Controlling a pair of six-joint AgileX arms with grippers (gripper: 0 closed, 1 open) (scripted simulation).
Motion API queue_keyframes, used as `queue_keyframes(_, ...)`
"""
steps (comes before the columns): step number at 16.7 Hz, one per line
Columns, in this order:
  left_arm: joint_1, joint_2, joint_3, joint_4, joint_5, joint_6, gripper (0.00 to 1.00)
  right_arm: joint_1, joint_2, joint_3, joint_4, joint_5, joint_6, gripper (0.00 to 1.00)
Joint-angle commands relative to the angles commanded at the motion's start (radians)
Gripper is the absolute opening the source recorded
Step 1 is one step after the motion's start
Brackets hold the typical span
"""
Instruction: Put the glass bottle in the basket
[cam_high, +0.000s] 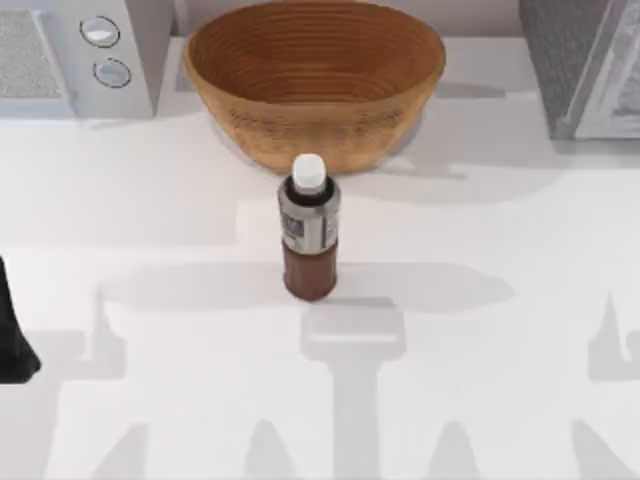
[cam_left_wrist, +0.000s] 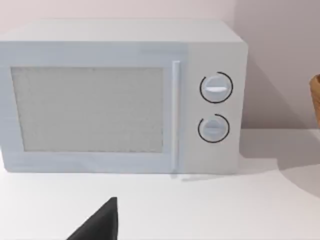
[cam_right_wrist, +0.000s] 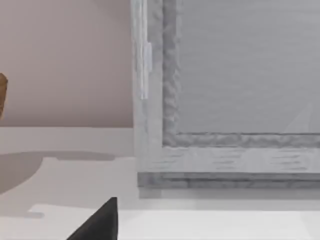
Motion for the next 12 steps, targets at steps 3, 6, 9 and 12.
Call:
queue_keyframes(3,-0.003,0.01,0.003,0.01,0.002,0.001,1.0,0.0,0.0,0.0,0.0,0.0,0.0,1.0)
queue_keyframes(6,-0.028,0.104,0.028,0.101,0.022,0.005,1.0,0.0,0.0,0.0,0.0,0.0,0.0,1.0)
queue_keyframes(9,-0.076,0.294,0.065,0.262,0.061,0.011,1.0,0.0,0.0,0.0,0.0,0.0,0.0,1.0)
queue_keyframes(12,-0.14,0.562,0.11,0.469,0.114,0.018,1.0,0.0,0.0,0.0,0.0,0.0,0.0,1.0)
